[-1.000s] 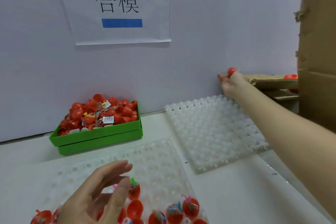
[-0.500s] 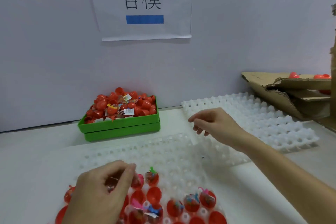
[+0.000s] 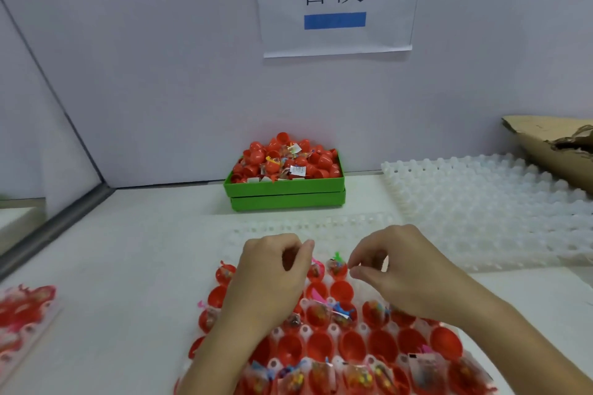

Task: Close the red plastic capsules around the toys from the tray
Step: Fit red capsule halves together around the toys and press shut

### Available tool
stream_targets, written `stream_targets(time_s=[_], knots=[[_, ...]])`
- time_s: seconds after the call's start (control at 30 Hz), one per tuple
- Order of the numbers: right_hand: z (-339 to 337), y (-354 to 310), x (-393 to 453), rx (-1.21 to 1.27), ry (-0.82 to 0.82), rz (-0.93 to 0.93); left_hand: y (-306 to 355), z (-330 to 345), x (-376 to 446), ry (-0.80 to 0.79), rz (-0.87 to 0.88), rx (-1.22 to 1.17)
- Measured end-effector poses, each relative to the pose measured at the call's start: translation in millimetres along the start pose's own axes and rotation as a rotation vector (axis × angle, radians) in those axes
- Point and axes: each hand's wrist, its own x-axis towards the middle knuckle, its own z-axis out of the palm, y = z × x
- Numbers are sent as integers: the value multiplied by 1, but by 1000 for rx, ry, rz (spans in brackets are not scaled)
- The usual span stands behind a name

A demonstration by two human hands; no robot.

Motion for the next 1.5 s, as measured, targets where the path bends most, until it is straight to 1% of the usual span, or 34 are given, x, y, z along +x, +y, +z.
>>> stream_targets(time_s=[0.1,0.27,0.43,0.6,0.73,0.8,0.9,0.97,1.07,1.17,1.27,1.3,1.4,1.43,1.5], knots=[[8,-5,7,-71,-31,-26,-1,0,1,-3,14,-2],[14,-8,17,-219,-118,-15,4,-2,0,4,29,-7],[21,-11,15,-296,-72,-8,4,-1,-1,-2,41,-10],[21,-8,13,-282,-50,-46,5,0,-2,-23,27,-27],[7,-7,11,-190,-9,-100,7,0,-2,-37,-1,-87],[-6,-7,8,-103,18,-135,9,-1,-2,-66,-46,-178],[-17,-9,0,21,23,-196,9,0,-2,-190,-122,-374],[-18,-11,-4,58,11,-223,10,-2,-3,-276,-163,-506],[-16,-10,-4,93,37,-241,10,-6,-3,-337,-167,-592],[-15,-8,-2,152,97,-246,9,-6,-3,-305,-160,-623],[-14,-3,-2,253,164,-206,9,-1,-1,-197,-160,-652],[-16,-2,-3,327,145,-165,9,0,-1,-156,-153,-652],[-17,2,-4,503,-32,-39,8,1,0,-80,-122,-648],[-15,2,-3,535,-49,-25,8,1,0,-73,-110,-643],[-13,1,-2,585,1,-39,9,3,0,-64,-85,-621]])
